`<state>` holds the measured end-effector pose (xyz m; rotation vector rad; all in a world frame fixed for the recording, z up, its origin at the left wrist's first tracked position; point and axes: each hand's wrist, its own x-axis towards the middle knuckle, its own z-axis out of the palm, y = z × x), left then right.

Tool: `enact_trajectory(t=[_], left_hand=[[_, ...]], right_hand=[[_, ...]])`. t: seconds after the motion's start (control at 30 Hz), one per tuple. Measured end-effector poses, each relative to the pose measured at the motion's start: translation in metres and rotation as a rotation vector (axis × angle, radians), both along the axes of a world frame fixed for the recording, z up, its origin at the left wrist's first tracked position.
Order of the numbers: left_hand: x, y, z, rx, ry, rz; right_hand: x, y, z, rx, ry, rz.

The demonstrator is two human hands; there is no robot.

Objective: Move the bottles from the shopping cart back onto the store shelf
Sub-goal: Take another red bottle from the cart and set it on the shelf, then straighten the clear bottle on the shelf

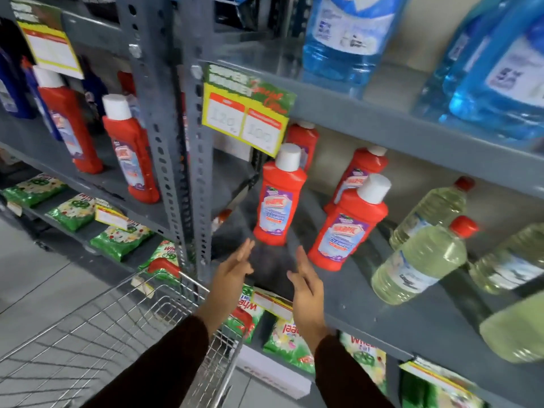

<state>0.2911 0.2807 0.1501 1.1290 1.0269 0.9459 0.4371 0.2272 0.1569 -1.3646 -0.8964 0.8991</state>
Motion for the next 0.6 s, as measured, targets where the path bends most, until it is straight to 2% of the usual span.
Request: enact_trajectory(t=[0.07, 0.13, 0.23, 0.3, 0.4, 0.5, 0.6], left_hand=[[0.006, -0.039, 0.003, 0.095, -0.075, 0.046], [0.026, -0.068, 0.007, 0.172, -0.103, 0.023], [0.084, -0.097, 0.012, 0.210, -0.069, -0.193], [0.130, -0.099, 0.017, 0.143, -0.137, -0.304], [0.197, -0.082, 0.010, -0.052, -0.172, -0.350], [0.244, -0.064, -0.018, 0.005, -0.112, -0.496], [0.273, -0.053, -0.033, 0.070, 0.025, -0.514]], right_hand=[[0.022, -0.036, 0.000, 0.043, 0.062, -0.051], [0.050, -0.073, -0.004, 0.086, 0.120, -0.205], [0.107, -0.113, -0.009, 0.173, 0.182, -0.530], [0.146, -0.118, -0.007, 0.198, 0.254, -0.627], [0.191, -0.115, -0.006, 0.136, 0.277, -0.511], [0.207, -0.115, -0.011, 0.059, 0.075, -0.335], [0.213, -0.117, -0.017, 0.023, 0.082, -0.262]])
